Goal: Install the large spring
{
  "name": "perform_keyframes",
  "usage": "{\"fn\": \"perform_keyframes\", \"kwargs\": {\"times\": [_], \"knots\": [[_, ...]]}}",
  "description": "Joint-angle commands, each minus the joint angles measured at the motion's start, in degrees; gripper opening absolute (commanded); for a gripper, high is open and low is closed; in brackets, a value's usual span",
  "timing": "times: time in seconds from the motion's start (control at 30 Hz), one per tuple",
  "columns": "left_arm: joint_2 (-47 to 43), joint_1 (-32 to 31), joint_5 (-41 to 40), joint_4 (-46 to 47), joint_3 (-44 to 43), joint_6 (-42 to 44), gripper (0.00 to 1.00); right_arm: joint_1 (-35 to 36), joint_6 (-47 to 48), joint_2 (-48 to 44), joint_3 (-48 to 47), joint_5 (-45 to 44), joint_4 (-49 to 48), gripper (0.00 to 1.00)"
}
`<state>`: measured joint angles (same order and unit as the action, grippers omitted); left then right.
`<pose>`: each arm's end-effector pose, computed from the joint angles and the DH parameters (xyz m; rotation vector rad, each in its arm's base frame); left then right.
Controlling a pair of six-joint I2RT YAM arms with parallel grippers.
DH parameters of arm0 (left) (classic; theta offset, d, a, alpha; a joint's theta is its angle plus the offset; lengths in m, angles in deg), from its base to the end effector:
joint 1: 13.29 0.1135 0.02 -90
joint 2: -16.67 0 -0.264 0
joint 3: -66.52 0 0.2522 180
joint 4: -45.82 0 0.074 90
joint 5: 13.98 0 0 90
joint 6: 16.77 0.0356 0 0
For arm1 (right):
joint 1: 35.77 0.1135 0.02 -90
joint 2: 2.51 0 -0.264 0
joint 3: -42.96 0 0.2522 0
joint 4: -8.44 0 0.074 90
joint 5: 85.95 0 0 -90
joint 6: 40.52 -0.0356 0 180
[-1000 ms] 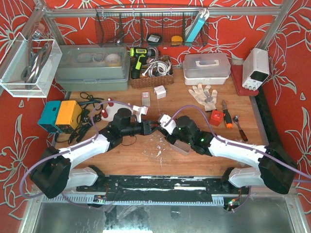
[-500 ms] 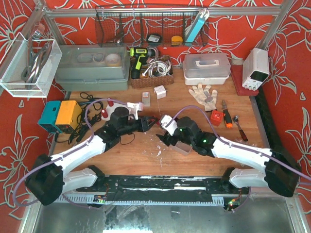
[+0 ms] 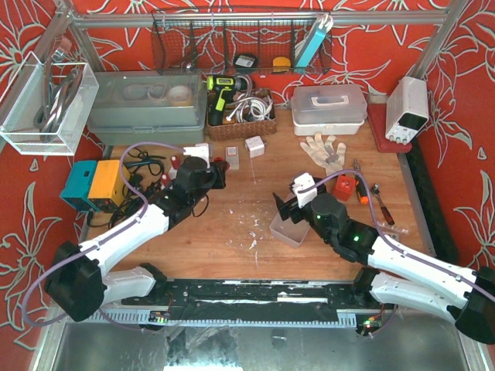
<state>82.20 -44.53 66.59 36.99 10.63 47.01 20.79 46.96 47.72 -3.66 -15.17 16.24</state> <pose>0.2277 -0.1313 0.2770 -0.0299 1.9231 -0.5259 0.1246 0.1674 0.2792 -0.5836 1.6824 0.4518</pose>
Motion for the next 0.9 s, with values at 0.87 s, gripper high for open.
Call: {"fn": "perform_keyframes", "kwargs": {"times": [0.87], "knots": [[19.4,11.6,-9.3,-1.0,-8.8,5.2,0.00,-0.1,-4.8,-0.8,3.4,-12.0,0.6,0.99]]}}
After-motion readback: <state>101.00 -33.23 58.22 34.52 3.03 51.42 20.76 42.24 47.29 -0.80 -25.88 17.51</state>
